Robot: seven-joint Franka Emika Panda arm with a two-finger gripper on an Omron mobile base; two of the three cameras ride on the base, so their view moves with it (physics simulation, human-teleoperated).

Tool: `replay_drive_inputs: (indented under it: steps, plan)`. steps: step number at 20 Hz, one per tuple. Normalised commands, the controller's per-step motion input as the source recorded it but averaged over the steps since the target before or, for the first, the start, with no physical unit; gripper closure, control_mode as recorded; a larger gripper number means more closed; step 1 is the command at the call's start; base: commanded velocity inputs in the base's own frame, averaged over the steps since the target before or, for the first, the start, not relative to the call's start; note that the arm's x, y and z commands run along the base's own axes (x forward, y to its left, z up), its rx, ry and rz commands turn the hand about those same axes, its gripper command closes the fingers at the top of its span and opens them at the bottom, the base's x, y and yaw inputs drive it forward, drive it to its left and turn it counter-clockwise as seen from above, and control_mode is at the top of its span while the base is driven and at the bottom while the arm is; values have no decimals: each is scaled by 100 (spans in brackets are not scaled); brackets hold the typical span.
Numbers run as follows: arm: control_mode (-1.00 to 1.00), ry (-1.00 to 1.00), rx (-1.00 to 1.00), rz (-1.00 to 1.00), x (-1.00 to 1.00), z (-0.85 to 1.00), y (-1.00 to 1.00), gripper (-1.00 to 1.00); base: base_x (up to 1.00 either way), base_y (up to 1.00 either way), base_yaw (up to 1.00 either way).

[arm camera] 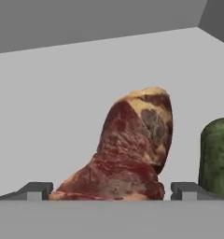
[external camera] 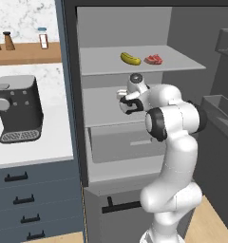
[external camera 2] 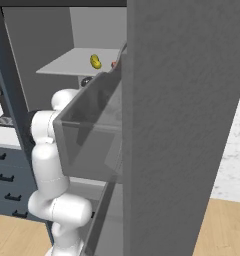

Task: Place one cucumber and one steak in each tupperware on the nearby counter, to pack two identical lunches.

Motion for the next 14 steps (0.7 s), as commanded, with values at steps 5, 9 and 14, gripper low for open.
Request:
replay_drive_inputs:
  steps: [5,9,14]
  plan:
    - [-100,10,0,-2,8,-65,0,-100,0,0,0]
    - [-100,14,0,-7,-23,-76,0,100,0,0,0]
    - [-100,1,0,-3,1,-18,0,100,0,0,0]
